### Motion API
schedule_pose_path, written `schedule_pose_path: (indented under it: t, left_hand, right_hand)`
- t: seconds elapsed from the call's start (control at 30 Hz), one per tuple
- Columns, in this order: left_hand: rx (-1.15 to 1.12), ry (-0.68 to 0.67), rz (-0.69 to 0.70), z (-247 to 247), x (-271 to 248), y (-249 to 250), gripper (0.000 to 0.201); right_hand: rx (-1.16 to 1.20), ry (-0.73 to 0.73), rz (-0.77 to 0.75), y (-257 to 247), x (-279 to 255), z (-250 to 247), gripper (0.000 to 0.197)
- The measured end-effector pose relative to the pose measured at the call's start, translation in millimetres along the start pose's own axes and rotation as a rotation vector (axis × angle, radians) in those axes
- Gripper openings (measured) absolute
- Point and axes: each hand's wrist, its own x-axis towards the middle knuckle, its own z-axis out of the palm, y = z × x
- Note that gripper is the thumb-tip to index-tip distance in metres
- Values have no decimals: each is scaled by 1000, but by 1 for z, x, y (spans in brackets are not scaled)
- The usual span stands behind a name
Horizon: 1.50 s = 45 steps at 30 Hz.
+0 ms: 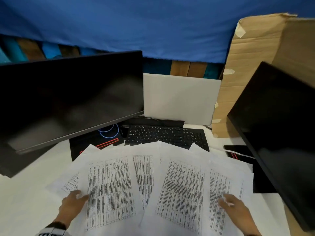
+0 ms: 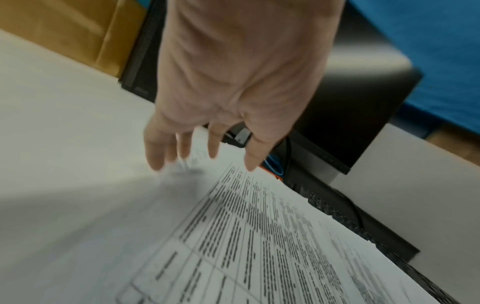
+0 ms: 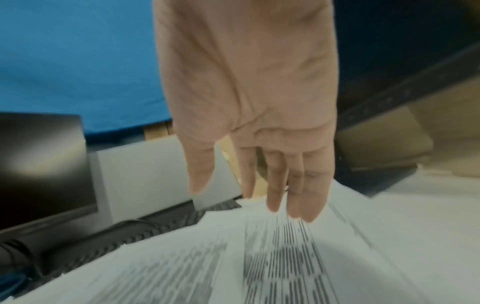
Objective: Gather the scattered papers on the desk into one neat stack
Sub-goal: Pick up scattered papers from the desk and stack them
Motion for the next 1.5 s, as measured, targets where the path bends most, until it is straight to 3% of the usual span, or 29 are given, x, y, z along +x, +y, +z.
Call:
schedule_pose_path:
  t: [0.1, 0.2, 0.27, 0.47, 0.57, 0.7, 0.83, 0.93, 1.07, 1.13, 1.2, 1.23, 1.3, 1.4, 1.5]
  left_hand:
    - [66, 100, -127, 12, -5, 16, 61]
    - [45, 104, -160, 22, -2, 20, 67]
    - [-11, 100, -153, 29, 5, 19, 66]
    - [-26, 9, -20, 46, 14, 23, 40]
    - [121, 27, -43, 47, 18, 37, 50]
    - [-72, -4, 7, 54, 27, 60, 72]
    - [-202, -31, 59, 57, 33, 75, 59]
    - [-208, -105, 136, 58, 39, 84, 41]
    - [-265, -255, 146, 71, 43, 98, 29]
    - [-319, -347, 123, 78, 42, 104, 34]
    - [-301, -412, 120, 81, 39, 107, 39]
    - [-272, -449, 124, 85, 39, 107, 40]
    - [-177, -532, 136, 92, 33, 109, 40]
    - [-95, -546, 194, 108, 19, 112, 19]
    - [-78, -517, 294, 118, 11, 110, 27]
  right_hand:
    - [49, 48, 112, -1, 28, 21, 71]
    - [79, 81, 163, -1, 44, 46, 100]
    - [98, 90, 165, -9, 44, 61, 108]
    - [158, -21, 98, -30, 50, 90, 102]
    - [172, 26, 114, -40, 54, 97, 94]
    - [147, -11, 93, -59, 64, 121, 104]
    - [79, 49, 129, -77, 73, 131, 110]
    - [48, 71, 155, -84, 76, 139, 96]
    - [144, -67, 35, -90, 74, 154, 90]
    - [207, -101, 61, -88, 78, 155, 71]
    - [241, -107, 33, -85, 81, 153, 38]
    - [238, -97, 2, -80, 85, 155, 34]
    - [250, -101, -33, -76, 86, 155, 38]
    - [260, -110, -66, -81, 80, 154, 31]
    - [285, -136, -101, -79, 81, 150, 37]
